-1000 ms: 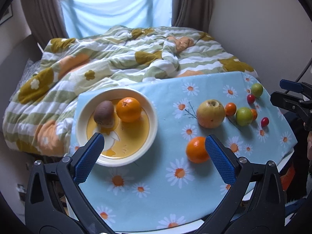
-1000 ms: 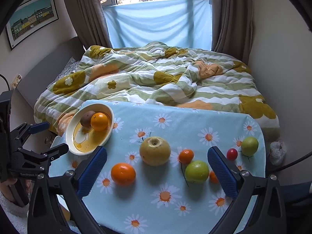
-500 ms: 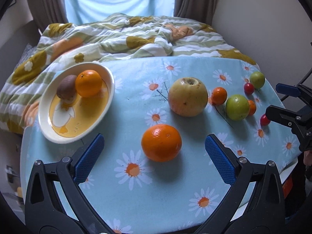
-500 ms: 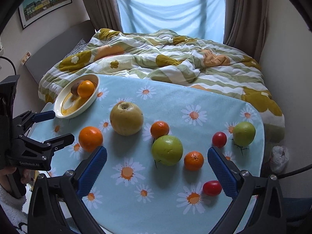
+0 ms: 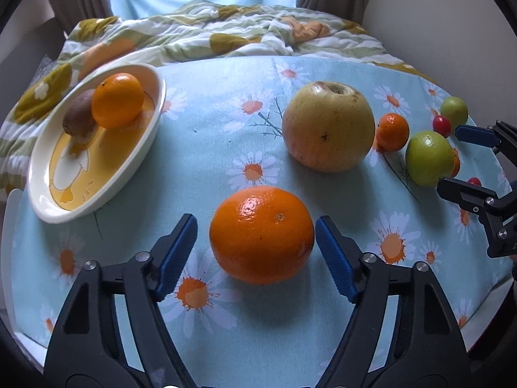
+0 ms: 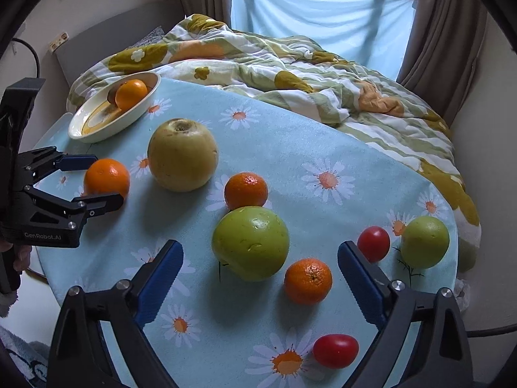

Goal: Organize fruits
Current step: 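Grasp the orange with the left tool while the right tool grasps the green pomelo, then carry the orange into the bowl and open the left tool, then lower the green pomelo into the bowl and open the right tool, then reach the left tool to the yellow apple while the right tool reaches a red tomato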

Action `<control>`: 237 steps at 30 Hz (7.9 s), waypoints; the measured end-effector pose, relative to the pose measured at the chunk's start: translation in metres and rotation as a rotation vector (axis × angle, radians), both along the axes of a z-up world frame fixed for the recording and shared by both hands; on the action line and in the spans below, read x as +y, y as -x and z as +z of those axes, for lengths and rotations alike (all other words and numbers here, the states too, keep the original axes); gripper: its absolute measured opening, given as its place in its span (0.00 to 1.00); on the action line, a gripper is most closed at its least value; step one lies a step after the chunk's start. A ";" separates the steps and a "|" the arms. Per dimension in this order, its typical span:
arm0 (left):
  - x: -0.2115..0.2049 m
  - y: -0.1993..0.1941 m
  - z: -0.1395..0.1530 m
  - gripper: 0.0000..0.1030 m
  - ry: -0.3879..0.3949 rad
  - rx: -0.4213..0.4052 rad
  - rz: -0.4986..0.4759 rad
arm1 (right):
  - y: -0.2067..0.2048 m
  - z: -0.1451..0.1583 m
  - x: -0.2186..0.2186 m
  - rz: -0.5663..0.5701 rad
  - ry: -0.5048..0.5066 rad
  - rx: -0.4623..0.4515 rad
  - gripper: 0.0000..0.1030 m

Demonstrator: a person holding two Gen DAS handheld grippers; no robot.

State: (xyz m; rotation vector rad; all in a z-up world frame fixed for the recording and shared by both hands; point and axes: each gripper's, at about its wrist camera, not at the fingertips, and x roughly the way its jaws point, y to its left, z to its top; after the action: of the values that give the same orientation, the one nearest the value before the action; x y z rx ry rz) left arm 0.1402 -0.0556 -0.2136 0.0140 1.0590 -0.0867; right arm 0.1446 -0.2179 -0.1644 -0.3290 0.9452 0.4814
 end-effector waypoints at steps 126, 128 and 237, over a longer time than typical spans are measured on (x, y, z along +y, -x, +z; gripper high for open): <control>0.244 -0.036 0.054 1.00 0.026 -0.034 -0.072 | -0.049 0.058 0.244 -0.156 -0.159 0.067 0.51; 0.244 -0.029 0.057 1.00 0.028 -0.032 -0.057 | -0.050 0.058 0.248 -0.135 -0.159 0.071 0.51; -0.053 -0.038 0.058 1.00 0.051 -0.055 -0.112 | -0.016 0.039 -0.081 -0.457 -0.202 0.084 0.97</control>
State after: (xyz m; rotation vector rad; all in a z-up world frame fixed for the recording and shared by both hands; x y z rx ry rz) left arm 0.1785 -0.1082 -0.1552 0.0296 1.0010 -0.2131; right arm 0.1602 -0.2987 -0.1254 0.0929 1.0083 0.1680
